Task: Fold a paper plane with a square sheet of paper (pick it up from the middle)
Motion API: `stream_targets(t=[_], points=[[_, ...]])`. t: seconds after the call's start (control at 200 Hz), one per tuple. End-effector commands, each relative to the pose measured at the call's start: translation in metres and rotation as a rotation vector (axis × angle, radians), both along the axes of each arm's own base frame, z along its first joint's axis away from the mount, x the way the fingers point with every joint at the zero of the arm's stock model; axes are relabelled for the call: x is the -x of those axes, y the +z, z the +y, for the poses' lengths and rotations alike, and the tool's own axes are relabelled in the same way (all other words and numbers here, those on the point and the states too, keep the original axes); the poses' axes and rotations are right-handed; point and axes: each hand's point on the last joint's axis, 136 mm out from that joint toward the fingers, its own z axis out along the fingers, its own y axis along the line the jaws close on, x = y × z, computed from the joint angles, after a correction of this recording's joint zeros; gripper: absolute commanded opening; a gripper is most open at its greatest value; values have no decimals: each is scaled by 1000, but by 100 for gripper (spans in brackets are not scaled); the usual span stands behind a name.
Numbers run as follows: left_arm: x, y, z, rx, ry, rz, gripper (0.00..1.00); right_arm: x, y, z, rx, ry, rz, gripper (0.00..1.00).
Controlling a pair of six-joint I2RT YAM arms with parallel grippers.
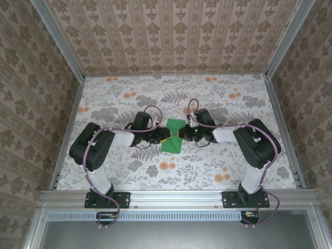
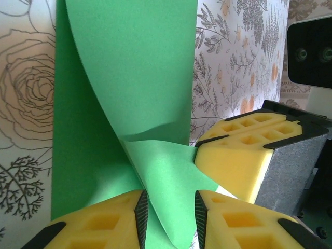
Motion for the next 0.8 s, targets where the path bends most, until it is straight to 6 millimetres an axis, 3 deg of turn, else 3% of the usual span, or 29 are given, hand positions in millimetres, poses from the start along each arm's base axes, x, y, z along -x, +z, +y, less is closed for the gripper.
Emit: stream_targets(t=[0.0,0.265,0.525,0.795], points=[[-3,6,-10,23,-41,-40,32,2,13,2,-38,13,-14,3],[-5,-1,-11,10,-36,-28,34,2,14,1,-41,13,-14,3],[-10,-11,7,-109,32,-52,36,3,23,0,-77,8,-44,2],[-10,-8,0,-63,14,-52,37,2,23,-3,-101,-6,-47,2]])
